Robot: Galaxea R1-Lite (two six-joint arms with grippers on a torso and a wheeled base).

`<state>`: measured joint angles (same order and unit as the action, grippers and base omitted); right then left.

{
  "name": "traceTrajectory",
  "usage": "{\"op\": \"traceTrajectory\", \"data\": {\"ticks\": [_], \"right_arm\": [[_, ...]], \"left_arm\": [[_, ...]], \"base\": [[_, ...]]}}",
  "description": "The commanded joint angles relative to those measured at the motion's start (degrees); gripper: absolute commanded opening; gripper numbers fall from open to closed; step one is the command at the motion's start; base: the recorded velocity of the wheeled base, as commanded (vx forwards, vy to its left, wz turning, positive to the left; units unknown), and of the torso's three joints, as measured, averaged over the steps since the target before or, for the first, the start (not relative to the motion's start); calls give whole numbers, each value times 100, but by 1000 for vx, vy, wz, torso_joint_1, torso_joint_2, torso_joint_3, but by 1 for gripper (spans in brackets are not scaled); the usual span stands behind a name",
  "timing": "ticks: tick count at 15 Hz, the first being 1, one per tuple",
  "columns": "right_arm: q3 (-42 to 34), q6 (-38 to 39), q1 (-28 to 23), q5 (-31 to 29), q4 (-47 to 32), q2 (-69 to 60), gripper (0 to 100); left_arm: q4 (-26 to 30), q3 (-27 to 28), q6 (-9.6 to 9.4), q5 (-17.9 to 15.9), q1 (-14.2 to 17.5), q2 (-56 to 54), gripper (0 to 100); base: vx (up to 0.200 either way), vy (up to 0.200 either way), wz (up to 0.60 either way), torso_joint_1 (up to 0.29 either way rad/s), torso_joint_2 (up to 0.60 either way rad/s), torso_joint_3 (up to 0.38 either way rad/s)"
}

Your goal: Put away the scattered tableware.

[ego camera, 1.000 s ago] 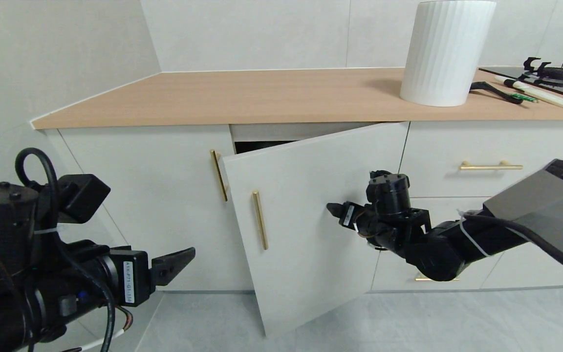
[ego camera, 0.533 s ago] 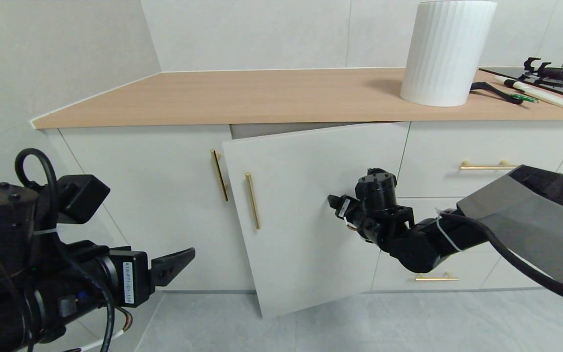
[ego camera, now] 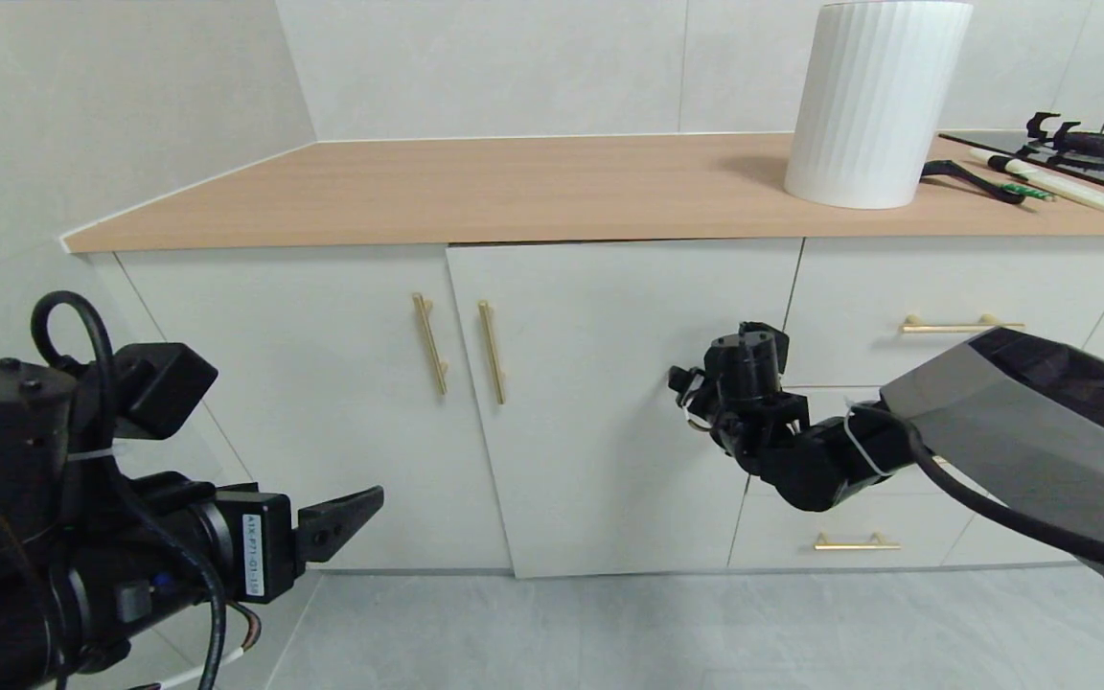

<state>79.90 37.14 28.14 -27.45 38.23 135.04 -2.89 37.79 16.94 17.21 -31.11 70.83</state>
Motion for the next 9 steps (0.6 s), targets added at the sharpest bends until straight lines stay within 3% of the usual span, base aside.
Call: {"op": "traceTrajectory", "data": {"ticks": [1, 7, 9], "right_arm": [[105, 3, -71, -50, 0, 93, 100], [193, 3, -98, -269, -17, 84, 100], [-150, -5, -45, -181, -17, -144, 100]], "left_arm": [[-1, 0, 2, 1, 0, 10, 100], [-1, 0, 2, 1, 0, 10, 100], [-1, 0, 2, 1, 0, 10, 100]], "base": [[0, 0, 0, 0, 0, 0], [0, 0, 0, 0, 0, 0], [0, 0, 0, 0, 0, 0]]}}
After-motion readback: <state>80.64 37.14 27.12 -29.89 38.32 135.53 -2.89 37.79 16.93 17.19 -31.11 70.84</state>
